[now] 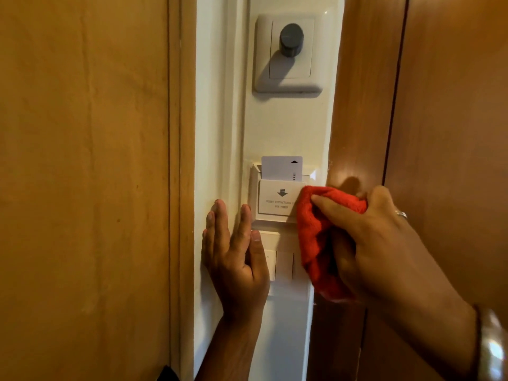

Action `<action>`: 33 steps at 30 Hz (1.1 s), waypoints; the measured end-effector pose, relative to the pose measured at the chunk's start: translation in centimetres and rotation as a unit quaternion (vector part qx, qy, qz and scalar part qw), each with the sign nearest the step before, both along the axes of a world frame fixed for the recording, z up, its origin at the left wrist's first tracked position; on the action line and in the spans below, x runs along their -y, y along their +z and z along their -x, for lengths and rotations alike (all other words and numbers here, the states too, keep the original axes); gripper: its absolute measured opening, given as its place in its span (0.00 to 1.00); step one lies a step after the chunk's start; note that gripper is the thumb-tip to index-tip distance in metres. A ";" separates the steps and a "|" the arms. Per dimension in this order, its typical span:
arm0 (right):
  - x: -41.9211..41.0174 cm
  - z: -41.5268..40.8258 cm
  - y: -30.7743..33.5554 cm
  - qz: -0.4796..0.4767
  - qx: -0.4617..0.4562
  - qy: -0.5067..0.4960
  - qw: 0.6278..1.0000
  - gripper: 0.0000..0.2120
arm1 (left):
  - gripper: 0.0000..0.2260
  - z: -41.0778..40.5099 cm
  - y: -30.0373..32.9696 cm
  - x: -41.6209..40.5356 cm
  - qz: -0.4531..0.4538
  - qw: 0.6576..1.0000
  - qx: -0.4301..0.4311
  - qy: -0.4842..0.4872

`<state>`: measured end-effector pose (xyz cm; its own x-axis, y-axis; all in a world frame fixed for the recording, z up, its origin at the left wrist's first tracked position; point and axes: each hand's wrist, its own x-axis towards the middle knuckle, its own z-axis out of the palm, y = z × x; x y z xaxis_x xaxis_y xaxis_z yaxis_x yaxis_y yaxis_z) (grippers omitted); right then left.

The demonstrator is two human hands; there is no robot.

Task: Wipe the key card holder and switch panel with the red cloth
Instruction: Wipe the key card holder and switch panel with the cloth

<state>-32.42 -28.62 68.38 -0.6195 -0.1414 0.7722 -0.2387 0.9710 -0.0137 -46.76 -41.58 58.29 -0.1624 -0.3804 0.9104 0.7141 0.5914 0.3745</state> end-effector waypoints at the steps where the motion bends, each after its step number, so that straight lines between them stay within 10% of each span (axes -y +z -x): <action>1: -0.1 0.1 -0.4 0.011 0.006 0.026 1.000 0.23 | 0.17 0.0 0.0 0.0 -0.001 1.000 0.003 -0.003; 14: -0.3 1.4 -3.4 0.091 0.082 0.157 0.980 0.21 | 0.18 -0.1 0.1 0.0 0.002 1.000 0.010 -0.007; 33: 1.0 0.6 -0.7 0.010 -0.048 -0.045 0.998 0.28 | 0.16 0.1 -0.1 0.0 0.002 1.000 -0.006 -0.004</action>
